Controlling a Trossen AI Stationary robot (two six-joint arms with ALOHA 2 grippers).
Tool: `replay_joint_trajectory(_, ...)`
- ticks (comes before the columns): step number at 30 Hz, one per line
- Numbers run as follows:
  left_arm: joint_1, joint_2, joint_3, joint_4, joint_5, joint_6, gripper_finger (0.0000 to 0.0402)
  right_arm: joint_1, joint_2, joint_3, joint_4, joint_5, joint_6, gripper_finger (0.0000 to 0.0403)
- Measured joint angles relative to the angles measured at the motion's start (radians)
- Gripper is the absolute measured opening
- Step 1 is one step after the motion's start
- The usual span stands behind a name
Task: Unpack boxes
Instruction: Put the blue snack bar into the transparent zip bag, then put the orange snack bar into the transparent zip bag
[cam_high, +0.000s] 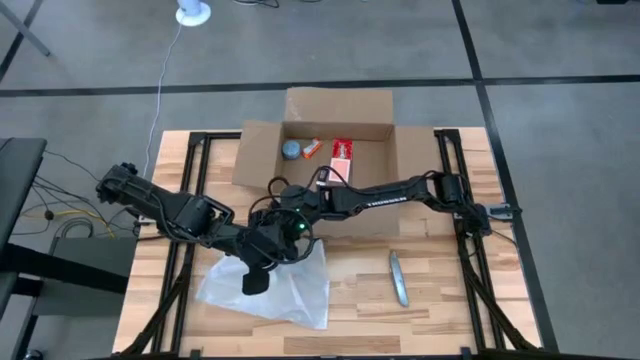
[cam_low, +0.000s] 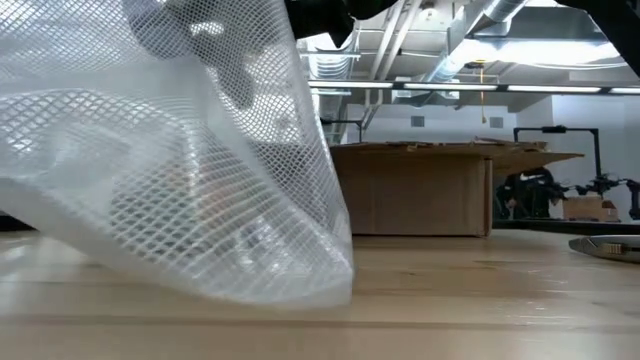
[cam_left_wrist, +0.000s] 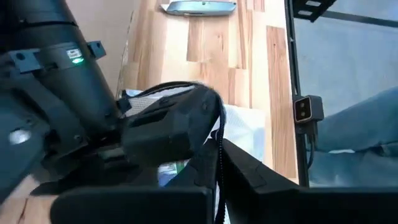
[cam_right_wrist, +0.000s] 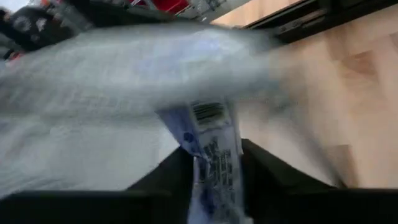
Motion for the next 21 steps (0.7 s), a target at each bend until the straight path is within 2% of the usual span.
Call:
replay_joint_trajectory(5,0.003,0.0,-0.001,-0.042,-0.023,-0.029,0.0,-0.003,0.0,0.0,-0.012,0.007,0.008,0.0205)
replay_joint_trajectory(8,0.002,0.0,0.001,-0.101,-0.03,-0.074,0.0,-0.026,-0.004,0.0,-0.068,-0.004,-0.001,0.0235)
replay_joint_trajectory(10,-0.001,0.0,-0.001,-0.183,-0.036,-0.112,0.0,-0.045,-0.013,0.0,-0.11,-0.041,-0.012,0.0243)
replay_joint_trajectory(17,-0.031,0.0,-0.001,-0.31,-0.044,-0.192,0.0,-0.099,-0.024,0.0,-0.144,-0.199,-0.02,0.0245)
replay_joint_trajectory(21,-0.046,0.0,-0.001,-0.395,-0.042,-0.241,0.0,-0.144,-0.038,0.0,-0.139,-0.212,-0.036,0.0245)
